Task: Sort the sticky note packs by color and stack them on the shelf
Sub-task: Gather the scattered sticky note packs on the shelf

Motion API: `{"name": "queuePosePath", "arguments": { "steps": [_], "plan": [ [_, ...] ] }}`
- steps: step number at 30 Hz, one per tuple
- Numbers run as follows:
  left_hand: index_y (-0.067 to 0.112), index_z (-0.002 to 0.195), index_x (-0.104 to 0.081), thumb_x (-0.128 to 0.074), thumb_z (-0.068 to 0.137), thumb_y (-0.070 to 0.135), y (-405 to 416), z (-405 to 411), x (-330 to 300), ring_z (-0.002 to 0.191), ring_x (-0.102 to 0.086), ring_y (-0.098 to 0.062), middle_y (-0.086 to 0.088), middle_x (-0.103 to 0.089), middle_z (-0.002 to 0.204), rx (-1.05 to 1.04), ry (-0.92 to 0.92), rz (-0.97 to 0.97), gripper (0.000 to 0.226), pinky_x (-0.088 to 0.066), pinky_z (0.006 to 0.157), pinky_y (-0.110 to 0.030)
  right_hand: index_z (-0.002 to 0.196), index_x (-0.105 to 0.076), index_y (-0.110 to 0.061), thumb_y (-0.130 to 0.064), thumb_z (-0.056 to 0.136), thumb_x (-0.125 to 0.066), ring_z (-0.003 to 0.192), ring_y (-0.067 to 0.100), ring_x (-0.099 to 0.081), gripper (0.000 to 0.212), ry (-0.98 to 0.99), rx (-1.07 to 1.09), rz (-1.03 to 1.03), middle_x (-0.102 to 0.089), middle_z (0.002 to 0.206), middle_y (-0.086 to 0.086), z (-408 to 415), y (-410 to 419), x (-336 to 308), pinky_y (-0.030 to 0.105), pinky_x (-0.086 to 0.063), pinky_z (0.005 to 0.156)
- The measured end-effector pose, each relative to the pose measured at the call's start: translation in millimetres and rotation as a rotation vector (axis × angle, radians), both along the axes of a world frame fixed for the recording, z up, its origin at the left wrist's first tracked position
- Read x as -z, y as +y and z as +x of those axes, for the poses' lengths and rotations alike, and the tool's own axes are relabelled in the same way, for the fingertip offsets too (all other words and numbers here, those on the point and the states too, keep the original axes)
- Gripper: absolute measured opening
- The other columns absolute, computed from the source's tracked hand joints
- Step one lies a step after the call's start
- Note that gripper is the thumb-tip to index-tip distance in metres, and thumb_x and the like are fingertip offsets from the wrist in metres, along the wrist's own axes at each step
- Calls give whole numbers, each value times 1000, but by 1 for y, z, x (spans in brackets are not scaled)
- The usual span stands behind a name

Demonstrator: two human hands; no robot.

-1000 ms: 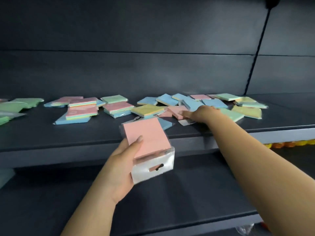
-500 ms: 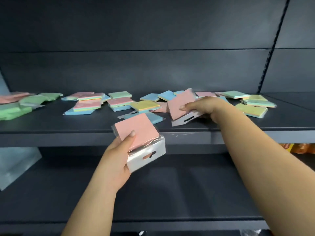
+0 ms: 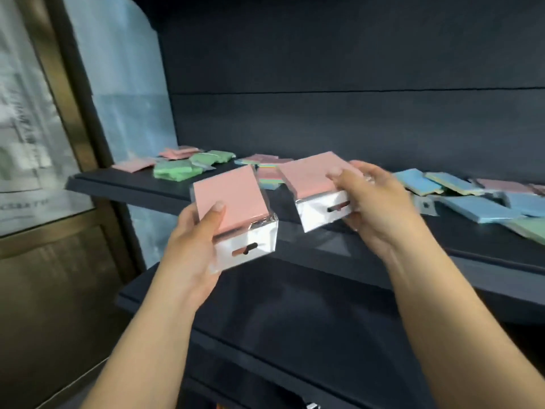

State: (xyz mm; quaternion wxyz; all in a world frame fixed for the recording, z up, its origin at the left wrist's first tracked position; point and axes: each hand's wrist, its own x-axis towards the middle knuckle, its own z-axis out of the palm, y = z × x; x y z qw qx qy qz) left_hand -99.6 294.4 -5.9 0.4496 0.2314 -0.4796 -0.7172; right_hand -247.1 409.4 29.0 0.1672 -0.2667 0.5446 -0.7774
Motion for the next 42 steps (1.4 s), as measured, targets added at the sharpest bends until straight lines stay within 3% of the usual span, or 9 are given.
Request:
{"name": "queuePosePath", "arguments": {
  "steps": [4, 11, 19, 23, 29, 33, 36, 39, 42],
  "plan": [
    [26, 92, -54, -49, 95, 18, -47, 47, 3, 80, -64, -15, 0, -66, 93, -200, 20, -56, 9, -51, 71, -35, 83, -64, -12, -10, 89, -60, 57, 8, -63, 7, -4, -187, 22, -68, 66, -4, 44, -65, 7, 20, -52, 54],
    [22, 83, -50, -43, 93, 8, -150, 137, 8, 79, -59, -21, -4, -62, 87, -344, -9, -72, 19, -48, 68, -35, 83, -60, -15, -10, 94, -51, 46, 7, -61, 14, -109, -351, -10, -66, 58, -5, 114, -184, 10, 20, -48, 46],
    [21, 83, -55, -42, 92, 5, -266, 187, 6, 74, -60, -18, -3, -64, 81, -244, -65, -42, 23, -46, 66, -33, 84, -53, -13, -13, 98, -39, 62, 21, -56, 20, -270, -279, 40, -59, 76, 6, 169, -307, 13, 38, -47, 67],
    [20, 85, -59, -49, 92, 9, -307, 185, 6, 59, -68, -9, 5, -71, 65, -175, -97, -60, 16, -54, 57, -28, 80, -52, -13, -12, 97, -40, 65, 17, -57, 20, -226, -251, 84, -58, 75, 4, 158, -340, -2, 32, -49, 61],
    [15, 88, -65, -56, 90, 15, -371, 156, 10, 67, -68, -14, 3, -73, 68, -126, -164, -168, 9, -55, 70, -32, 102, -49, -10, -3, 93, -46, 67, 17, -56, 12, -55, -152, 344, -56, 79, 7, 108, -400, -17, 33, -50, 59],
    [19, 87, -67, -59, 88, 25, -418, 129, 9, 92, -65, -23, -3, -70, 89, -139, -264, -284, 9, -47, 93, -39, 85, -46, -9, 5, 93, -43, 65, 19, -57, 16, -38, -145, 449, -56, 80, 11, 77, -438, -27, 33, -52, 50],
    [19, 92, -68, -58, 89, 27, -454, 109, 1, 88, -64, -23, -4, -70, 90, -113, -352, -403, 13, -46, 91, -38, 78, -44, -6, 8, 94, -38, 69, 23, -58, 22, -68, -135, 436, -55, 81, 13, 60, -469, -37, 30, -52, 45],
    [26, 83, -67, -57, 89, 31, -480, 90, -1, 86, -64, -18, 0, -71, 89, -82, -405, -479, 12, -45, 87, -34, 74, -48, -6, 1, 97, -37, 65, 21, -55, 26, -43, -125, 515, -57, 82, 14, 45, -502, -40, 28, -50, 48],
    [23, 89, -68, -55, 90, 33, -498, 73, 2, 84, -61, -11, 5, -68, 89, -112, -449, -550, 17, -44, 78, -23, 91, -50, -7, -21, 96, -49, 65, 24, -52, 15, 111, -1, 718, -52, 86, 16, 32, -526, -31, 30, -50, 58]
  ]
}}
